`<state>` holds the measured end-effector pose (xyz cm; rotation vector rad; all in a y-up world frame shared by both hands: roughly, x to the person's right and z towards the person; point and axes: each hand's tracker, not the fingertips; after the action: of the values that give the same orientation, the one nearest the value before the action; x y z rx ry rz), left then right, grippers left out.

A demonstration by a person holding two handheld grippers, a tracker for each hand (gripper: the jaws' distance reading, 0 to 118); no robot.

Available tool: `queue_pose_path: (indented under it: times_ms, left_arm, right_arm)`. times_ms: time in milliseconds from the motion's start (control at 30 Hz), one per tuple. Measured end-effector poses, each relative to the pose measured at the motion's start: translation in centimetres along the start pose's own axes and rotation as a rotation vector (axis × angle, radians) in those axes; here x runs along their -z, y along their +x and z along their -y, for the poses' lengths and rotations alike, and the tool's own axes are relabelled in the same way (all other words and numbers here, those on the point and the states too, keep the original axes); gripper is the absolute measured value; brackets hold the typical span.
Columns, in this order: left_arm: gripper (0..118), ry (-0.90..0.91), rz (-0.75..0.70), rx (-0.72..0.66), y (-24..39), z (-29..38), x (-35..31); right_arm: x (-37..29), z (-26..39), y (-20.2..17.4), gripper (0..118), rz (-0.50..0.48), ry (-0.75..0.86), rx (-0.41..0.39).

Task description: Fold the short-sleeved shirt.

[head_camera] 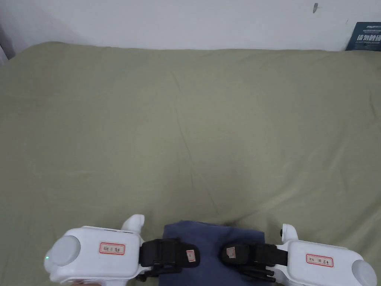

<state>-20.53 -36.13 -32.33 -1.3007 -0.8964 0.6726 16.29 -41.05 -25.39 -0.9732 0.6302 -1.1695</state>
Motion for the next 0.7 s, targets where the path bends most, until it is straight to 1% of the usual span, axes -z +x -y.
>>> queue_pose_path:
  times_ms: [100,133,167,200,233,300,400,467,500,533,567,700]
  left_arm:
    - [112,0.042,0.006,0.053,-0.2,-0.2,1.4]
    - [106,0.048,0.007,0.045,-0.3,-0.3,0.9]
    - [86,0.05,0.002,0.04,-0.5,-0.5,0.4]
    - [46,0.071,-0.083,0.033,-1.0,-0.7,-0.1]
    - [31,0.058,-0.096,0.038,-1.5,-0.7,-0.4]
    - [31,0.032,-0.03,-0.007,-2.0,-0.8,-1.2]
    - [31,0.048,-0.057,0.021,-1.7,-1.2,-3.1]
    - [31,0.058,-0.065,0.012,-2.4,-1.6,-5.9]
    - [31,0.084,-0.096,0.021,-2.9,-1.8,-8.1]
    - [31,0.1,-0.141,0.031,-3.3,-2.8,-10.4]
    - [31,0.113,-0.178,0.031,-4.0,-3.2,-12.9]
    - [31,0.19,-0.352,-0.012,-6.9,-5.6,-23.0]
  right_arm:
    - [-0.1,0.1,0.0,1,-0.009,0.006,0.006]
    - [-0.1,0.2,-0.1,1,-0.011,0.007,0.007]
    - [-0.2,0.3,-0.2,1,-0.011,0.007,0.007]
    - [-0.3,0.4,-0.2,1,-0.013,0.01,0.008]
    - [-0.5,0.4,-0.3,1,-0.013,0.013,0.01]
    - [-1.0,0.3,-0.8,1,0.008,0.022,-0.011]
    - [-2.3,0.6,-2.8,1,0.063,0.062,-0.079]
    - [-3.6,0.6,-4.1,1,0.102,0.113,-0.118]
    - [-4.4,0.7,-5.1,1,0.124,0.141,-0.151]
    - [-5.1,0.8,-6.1,1,0.153,0.168,-0.192]
    - [-5.7,1.0,-7.3,1,0.204,0.202,-0.242]
    - [-7.7,1.6,-11.1,1,0.449,0.377,-0.47]
